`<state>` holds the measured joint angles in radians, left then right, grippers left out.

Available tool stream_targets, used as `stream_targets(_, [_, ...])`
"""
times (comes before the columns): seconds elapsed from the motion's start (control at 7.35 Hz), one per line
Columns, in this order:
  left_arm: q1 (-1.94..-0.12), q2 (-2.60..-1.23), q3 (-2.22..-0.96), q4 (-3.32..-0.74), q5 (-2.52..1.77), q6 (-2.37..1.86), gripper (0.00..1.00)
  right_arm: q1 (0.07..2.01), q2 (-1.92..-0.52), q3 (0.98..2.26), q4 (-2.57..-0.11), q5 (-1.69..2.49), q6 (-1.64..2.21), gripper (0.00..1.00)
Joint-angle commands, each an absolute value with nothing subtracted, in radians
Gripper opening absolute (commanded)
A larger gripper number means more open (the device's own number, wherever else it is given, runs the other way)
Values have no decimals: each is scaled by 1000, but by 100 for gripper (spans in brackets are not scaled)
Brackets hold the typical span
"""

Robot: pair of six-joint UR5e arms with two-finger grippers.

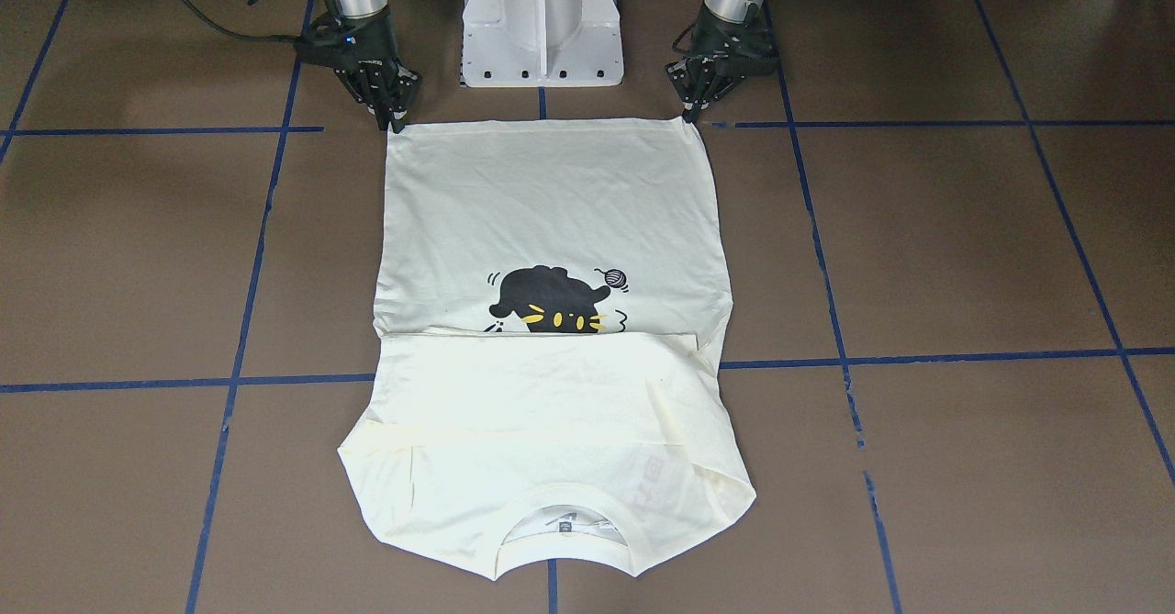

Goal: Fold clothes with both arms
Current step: 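Lift the hem with both grippers and fold it toward the collar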

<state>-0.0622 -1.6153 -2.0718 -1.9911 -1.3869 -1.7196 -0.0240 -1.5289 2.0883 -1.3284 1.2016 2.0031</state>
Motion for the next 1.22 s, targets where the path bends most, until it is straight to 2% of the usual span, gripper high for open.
stream_targets(0.0, [-63, -1615, -2088, -1990, -1388, -1718, 0, -14, -1532, 2115, -1330, 1200, 1999, 0])
stream_targets(0.14, [-77, -1606, -2158, -1970, -1423, -1700, 0, -8, -1543, 2178, -1336, 1201, 1996, 0])
stream_targets(0.54, [-109, -1656, -2612, -1522, -1610, -1657, 0, -12, -1557, 2620, -1747, 1303, 1999, 0])
stream_targets(0.68, [-164, -1701, -2710, -1402, -1658, -1657, 0, -11, -1539, 2740, -1872, 1356, 1999, 0])
stream_targets(0.95, [-192, -1729, -2683, -1378, -1664, -1608, 0, 50, -1468, 2731, -1939, 1373, 1973, 0])
stream_targets(1.09, [-275, -1783, -2633, -1376, -1667, -1503, 0, 116, -1392, 2688, -1944, 1394, 1879, 0])
